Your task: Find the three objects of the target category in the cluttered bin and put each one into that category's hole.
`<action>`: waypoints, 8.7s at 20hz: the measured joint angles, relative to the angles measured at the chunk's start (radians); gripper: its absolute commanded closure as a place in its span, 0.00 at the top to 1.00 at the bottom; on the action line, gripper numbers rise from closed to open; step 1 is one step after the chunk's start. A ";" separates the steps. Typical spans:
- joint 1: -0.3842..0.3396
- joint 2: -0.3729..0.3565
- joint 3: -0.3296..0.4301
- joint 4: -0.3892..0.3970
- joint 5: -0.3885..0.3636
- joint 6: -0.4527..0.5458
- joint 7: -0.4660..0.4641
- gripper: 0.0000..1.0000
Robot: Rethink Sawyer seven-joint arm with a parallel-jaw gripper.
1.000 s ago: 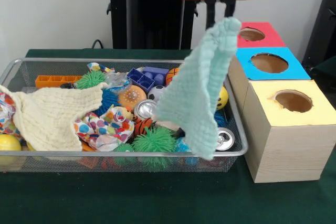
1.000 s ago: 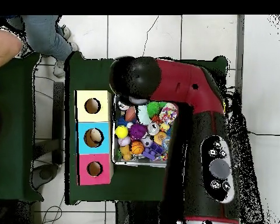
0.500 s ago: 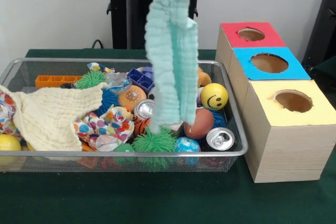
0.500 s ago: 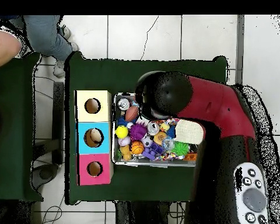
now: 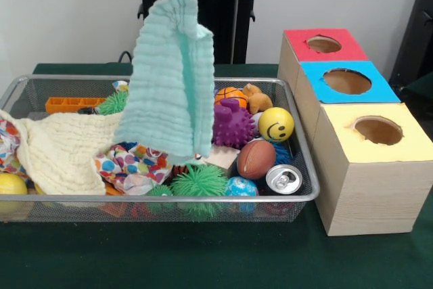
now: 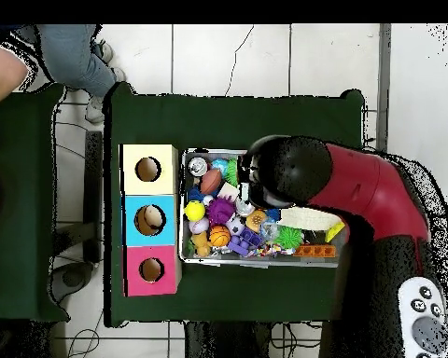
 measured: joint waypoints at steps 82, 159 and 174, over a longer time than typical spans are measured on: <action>-0.223 -0.030 0.102 0.155 -0.079 -0.106 0.000 1.00; -0.031 0.369 0.128 -0.484 -0.054 0.177 0.000 1.00; -0.112 0.407 0.130 -0.454 -0.063 0.054 0.000 1.00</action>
